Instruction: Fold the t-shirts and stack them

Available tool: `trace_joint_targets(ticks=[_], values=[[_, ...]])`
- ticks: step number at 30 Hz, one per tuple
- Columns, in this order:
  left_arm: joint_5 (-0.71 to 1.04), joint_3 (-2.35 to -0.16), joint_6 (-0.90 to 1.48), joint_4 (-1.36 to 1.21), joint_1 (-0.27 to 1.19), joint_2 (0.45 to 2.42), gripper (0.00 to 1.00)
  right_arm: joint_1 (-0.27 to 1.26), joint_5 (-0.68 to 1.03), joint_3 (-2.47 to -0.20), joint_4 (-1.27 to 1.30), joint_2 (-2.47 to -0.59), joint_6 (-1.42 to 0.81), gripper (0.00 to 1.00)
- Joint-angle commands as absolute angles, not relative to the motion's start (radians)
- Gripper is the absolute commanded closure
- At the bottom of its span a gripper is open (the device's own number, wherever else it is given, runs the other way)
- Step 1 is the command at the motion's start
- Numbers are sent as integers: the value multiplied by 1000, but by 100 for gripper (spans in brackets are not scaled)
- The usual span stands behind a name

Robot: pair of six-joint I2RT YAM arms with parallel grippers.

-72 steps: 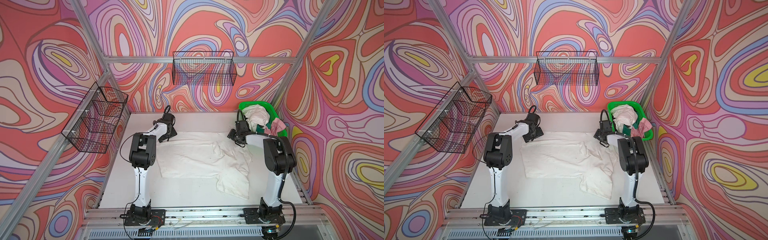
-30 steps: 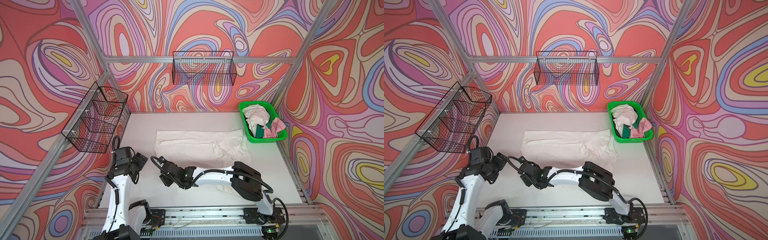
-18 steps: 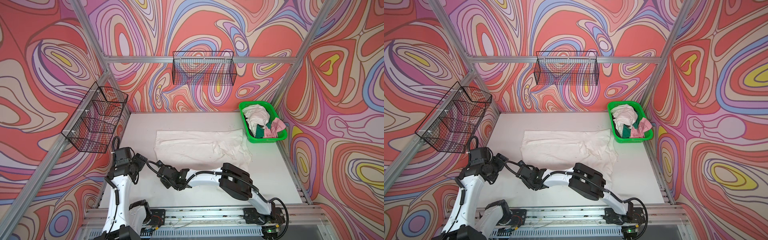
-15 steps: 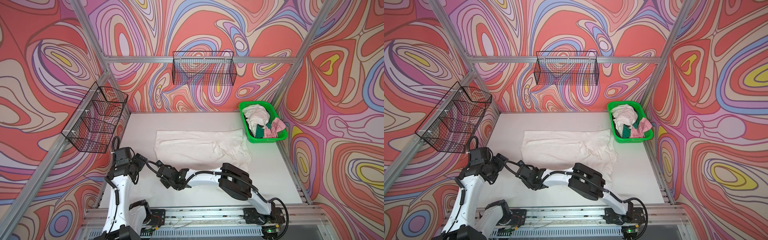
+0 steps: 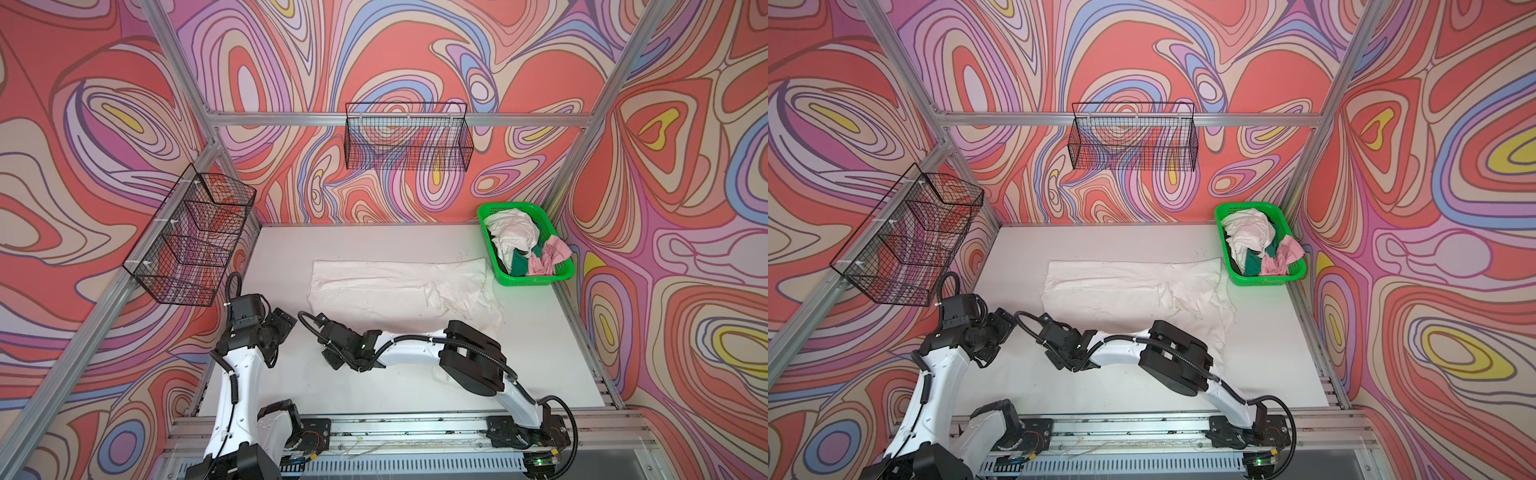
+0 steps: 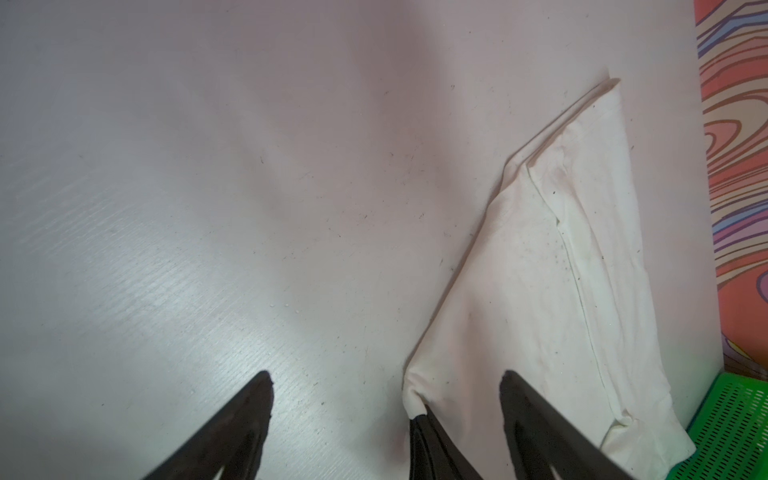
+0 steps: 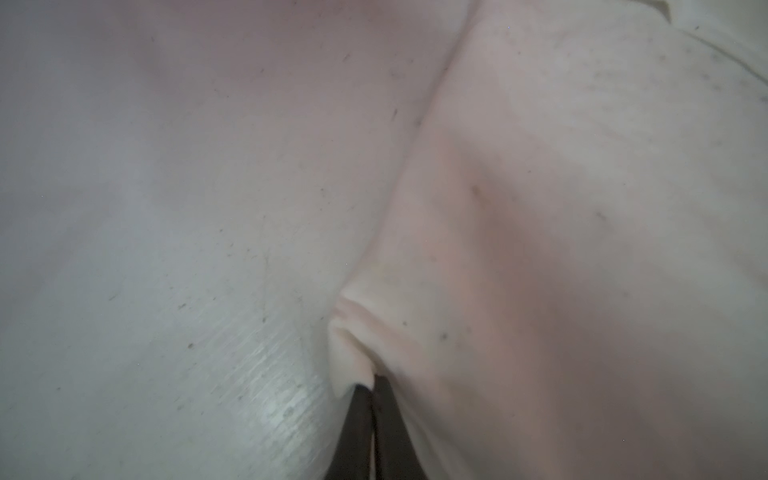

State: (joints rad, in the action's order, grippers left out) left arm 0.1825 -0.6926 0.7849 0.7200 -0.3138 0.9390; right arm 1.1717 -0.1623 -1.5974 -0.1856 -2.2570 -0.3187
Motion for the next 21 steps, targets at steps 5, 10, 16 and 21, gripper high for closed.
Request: trace_joint_targets(ticks=[5, 10, 16, 21], values=[[193, -678, 752, 718, -248, 938, 14, 1011, 66, -1501, -40, -2139, -419, 100], [170, -681, 743, 719, -176, 950, 15, 925, 143, -1477, -18, -2144, -493, 100], [218, -675, 728, 686, -127, 992, 16, 882, 126, -1539, -68, -2189, -488, 100], [250, -681, 731, 665, -28, 1069, 15, 881, 111, -1591, -123, -2229, -455, 100]])
